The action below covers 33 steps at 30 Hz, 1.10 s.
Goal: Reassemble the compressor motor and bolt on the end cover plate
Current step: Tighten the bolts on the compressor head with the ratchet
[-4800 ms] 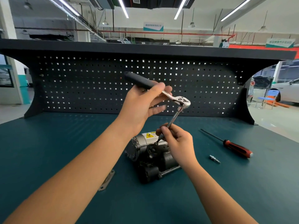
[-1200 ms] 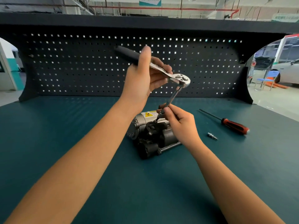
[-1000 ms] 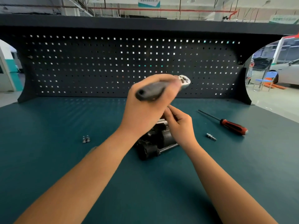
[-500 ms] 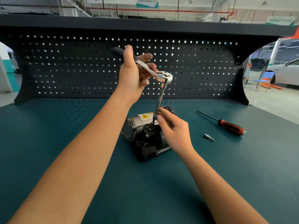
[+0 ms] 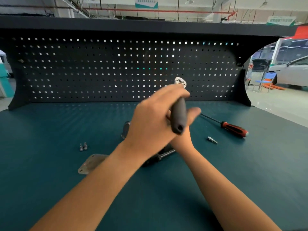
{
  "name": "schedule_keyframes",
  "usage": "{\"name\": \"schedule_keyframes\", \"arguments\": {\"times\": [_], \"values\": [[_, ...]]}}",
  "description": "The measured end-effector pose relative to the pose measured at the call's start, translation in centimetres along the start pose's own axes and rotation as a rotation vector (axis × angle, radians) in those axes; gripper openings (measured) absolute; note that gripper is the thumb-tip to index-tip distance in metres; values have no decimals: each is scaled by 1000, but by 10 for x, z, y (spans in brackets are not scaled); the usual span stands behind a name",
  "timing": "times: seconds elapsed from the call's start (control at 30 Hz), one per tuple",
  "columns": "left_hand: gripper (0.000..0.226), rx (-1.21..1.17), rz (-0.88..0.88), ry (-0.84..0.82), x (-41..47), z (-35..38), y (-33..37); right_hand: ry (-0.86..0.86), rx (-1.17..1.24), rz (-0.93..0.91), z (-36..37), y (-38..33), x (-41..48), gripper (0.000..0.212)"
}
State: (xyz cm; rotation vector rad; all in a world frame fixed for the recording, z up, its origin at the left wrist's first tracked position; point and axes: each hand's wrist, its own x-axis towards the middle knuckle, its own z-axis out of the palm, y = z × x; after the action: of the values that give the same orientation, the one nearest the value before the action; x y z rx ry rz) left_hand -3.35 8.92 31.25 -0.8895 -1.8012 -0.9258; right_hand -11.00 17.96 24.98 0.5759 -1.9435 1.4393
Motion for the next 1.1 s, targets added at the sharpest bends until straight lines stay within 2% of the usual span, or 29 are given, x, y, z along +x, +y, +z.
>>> {"name": "schedule_keyframes", "arguments": {"times": [0.07, 0.2, 0.33, 0.4, 0.47, 0.53, 0.7, 0.77, 0.83, 0.9, 0.97, 1.03, 1.1], "values": [[38, -11, 23, 12, -5, 4, -1, -22, 75, 44, 2, 0, 0, 11], [24, -252, -144, 184, 5, 5, -11, -2, 22, -16, 3, 3, 4, 32], [26, -531, -383, 348, 24, 1, -30, -242, 93, 86, -5, 11, -2, 31], [33, -629, -484, 392, 36, -3, -44, -397, -41, 121, -9, 17, -3, 59], [38, -664, -549, 368, 48, -6, -55, -471, -59, 191, -11, 18, -4, 78], [42, -709, -615, 305, 60, -7, -66, -476, -14, 244, -11, 23, -5, 85], [48, -926, -845, 180, 87, -1, -77, -480, 0, 253, -13, 28, -4, 87], [47, -955, -871, 144, 87, -3, -75, -498, -12, 245, -15, 28, -3, 88], [45, -955, -823, 146, 78, -7, -68, -507, -52, 212, -14, 31, -2, 87], [40, -860, -685, 174, 59, -11, -55, -491, -81, 188, -14, 31, -3, 84], [29, -672, -485, 153, 36, -10, -37, -471, -98, 171, -13, 30, -3, 80], [13, -512, -240, 32, 16, -4, -18, -452, -120, 142, -12, 29, -2, 72], [10, -356, -35, -66, 0, 3, -10, -449, -125, 87, -11, 26, 0, 58]]}}
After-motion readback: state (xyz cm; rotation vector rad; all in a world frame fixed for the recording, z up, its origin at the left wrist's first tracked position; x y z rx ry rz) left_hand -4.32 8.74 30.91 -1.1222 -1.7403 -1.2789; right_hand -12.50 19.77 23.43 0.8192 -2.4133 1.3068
